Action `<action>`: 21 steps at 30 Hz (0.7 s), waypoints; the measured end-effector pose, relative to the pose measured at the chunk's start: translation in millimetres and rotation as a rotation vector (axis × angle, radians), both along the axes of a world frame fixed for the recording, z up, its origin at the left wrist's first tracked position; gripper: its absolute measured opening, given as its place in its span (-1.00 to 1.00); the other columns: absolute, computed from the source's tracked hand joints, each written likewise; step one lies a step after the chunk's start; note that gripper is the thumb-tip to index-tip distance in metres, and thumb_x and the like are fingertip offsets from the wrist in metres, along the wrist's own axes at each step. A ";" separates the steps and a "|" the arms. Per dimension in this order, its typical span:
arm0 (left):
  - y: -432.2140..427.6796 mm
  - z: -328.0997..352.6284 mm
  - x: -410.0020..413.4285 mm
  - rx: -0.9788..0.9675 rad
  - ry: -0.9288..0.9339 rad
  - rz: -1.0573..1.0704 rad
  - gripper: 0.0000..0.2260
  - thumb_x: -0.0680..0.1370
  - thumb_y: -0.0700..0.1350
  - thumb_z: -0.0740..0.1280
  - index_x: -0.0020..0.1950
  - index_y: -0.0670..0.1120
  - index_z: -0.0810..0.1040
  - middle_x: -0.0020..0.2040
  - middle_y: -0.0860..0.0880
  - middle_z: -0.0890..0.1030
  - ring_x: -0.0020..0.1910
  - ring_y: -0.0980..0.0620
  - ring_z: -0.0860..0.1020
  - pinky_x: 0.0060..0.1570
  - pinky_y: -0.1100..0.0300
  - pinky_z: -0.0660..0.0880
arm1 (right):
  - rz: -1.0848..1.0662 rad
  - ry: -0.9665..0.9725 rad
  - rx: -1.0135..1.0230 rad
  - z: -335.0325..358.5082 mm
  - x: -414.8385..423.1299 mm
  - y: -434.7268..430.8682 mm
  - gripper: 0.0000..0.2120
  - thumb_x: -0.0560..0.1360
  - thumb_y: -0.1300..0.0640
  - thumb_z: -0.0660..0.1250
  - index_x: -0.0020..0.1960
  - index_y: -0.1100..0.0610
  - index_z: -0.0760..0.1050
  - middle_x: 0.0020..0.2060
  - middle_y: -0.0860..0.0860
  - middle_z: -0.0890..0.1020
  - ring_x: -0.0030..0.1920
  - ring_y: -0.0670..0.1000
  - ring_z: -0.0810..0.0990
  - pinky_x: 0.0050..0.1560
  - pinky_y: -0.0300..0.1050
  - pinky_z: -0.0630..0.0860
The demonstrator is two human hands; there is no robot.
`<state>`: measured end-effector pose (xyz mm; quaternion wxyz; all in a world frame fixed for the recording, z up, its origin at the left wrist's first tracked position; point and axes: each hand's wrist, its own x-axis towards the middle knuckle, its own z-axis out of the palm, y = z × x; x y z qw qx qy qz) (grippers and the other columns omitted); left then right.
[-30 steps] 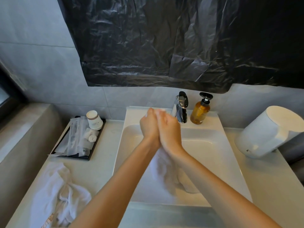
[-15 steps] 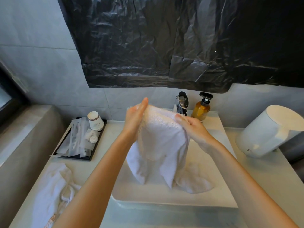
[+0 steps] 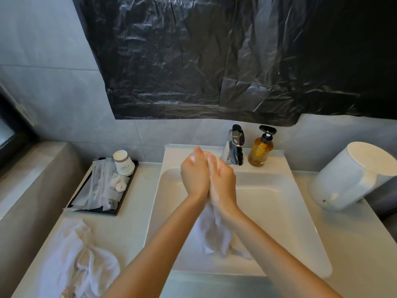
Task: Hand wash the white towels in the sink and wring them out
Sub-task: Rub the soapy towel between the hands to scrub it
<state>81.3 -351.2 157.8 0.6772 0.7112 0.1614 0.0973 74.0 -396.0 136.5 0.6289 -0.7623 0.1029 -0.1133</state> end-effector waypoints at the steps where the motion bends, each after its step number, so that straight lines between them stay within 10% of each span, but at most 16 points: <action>1: 0.7 0.0 1.6 -0.016 0.000 0.021 -0.57 0.66 -0.04 0.13 -0.42 -0.09 0.37 -0.45 -0.04 0.48 -0.40 0.01 0.43 -0.26 0.09 0.35 | 0.028 0.013 0.019 1.0 -2.6 -0.2 -0.65 0.63 0.04 0.19 -0.33 0.02 0.45 -0.45 -0.17 0.51 -0.26 -0.07 0.49 -0.16 -0.14 0.42; 6: -16.4 -8.7 -8.3 -0.060 0.065 -0.144 -0.61 0.66 0.06 0.12 -0.26 -0.04 0.55 -0.26 -0.07 0.65 -0.20 -0.01 0.61 -0.22 0.17 0.51 | -0.194 0.043 0.019 22.2 27.1 -16.7 -0.59 0.63 -0.04 0.15 -0.32 0.10 0.46 -0.36 0.01 0.56 -0.21 0.02 0.58 -0.01 0.06 0.51; 9: 8.2 -10.1 12.4 0.002 0.062 -0.136 -0.61 0.67 -0.03 0.12 -0.32 -0.08 0.48 -0.36 -0.05 0.57 -0.26 -0.05 0.55 -0.41 0.36 0.39 | 0.030 0.020 -0.069 14.8 8.1 0.4 -0.67 0.63 -0.03 0.17 -0.17 0.12 0.55 -0.28 0.00 0.62 -0.20 -0.03 0.58 -0.08 -0.08 0.50; 17: 65.5 -31.2 29.9 0.380 0.139 -0.450 -0.59 0.60 0.32 -0.03 -0.01 0.13 0.50 0.05 0.13 0.55 0.23 -0.03 0.48 0.29 -0.02 0.35 | 0.269 -0.005 -0.086 45.2 13.1 -47.4 -0.63 0.62 0.01 0.21 -0.13 0.32 0.49 -0.31 0.06 0.46 -0.28 -0.11 0.42 -0.23 -0.22 0.34; 21: 66.2 -21.3 22.7 0.017 0.185 -0.757 -0.30 0.42 0.55 -0.01 0.35 0.19 0.49 0.37 0.15 0.48 0.39 0.15 0.38 0.41 0.08 0.23 | 0.467 -0.050 -0.222 58.8 11.7 -49.9 -0.61 0.62 -0.01 0.19 -0.20 0.30 0.39 -0.32 0.07 0.37 -0.29 -0.08 0.37 -0.22 -0.25 0.32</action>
